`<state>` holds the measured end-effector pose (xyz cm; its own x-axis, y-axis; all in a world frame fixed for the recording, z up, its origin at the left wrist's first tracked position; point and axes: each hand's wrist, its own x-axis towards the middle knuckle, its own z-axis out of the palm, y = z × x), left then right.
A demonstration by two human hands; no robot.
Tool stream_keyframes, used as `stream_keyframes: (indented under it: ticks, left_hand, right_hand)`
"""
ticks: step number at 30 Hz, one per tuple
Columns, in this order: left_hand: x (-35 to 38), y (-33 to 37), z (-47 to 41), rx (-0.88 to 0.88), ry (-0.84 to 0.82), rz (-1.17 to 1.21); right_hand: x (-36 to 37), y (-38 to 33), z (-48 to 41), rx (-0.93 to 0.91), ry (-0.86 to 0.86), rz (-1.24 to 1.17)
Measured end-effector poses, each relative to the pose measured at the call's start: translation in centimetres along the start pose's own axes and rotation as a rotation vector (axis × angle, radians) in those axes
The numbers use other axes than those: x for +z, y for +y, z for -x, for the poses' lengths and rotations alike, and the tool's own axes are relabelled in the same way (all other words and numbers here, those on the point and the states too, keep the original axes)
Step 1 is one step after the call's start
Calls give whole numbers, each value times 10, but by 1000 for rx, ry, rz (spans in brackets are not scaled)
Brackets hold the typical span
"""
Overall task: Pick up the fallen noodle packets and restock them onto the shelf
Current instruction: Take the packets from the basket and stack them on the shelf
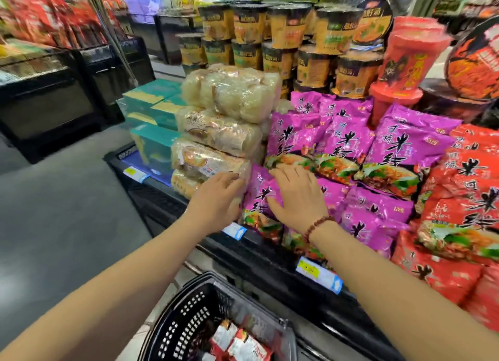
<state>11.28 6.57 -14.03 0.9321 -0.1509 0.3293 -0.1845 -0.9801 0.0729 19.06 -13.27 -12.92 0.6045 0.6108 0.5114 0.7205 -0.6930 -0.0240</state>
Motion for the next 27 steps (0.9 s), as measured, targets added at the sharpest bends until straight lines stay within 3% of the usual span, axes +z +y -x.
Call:
stream_keyframes:
  ticks: [7,14,19,27]
  left_hand:
    - [30,-52,112,-86,-175,-28]
    - [106,-89,234,-232,-329,66]
    - [175,-98,309,-447,-461,94]
    - [298,-91,399,-715,-522,173]
  right_hand:
    - [44,-81,49,-59,-267,-67]
    - [136,-138,109,-38,-673,-172]
    - [223,-157,162,52,-854,-271]
    - [371,-158,267,292,-1062,-274]
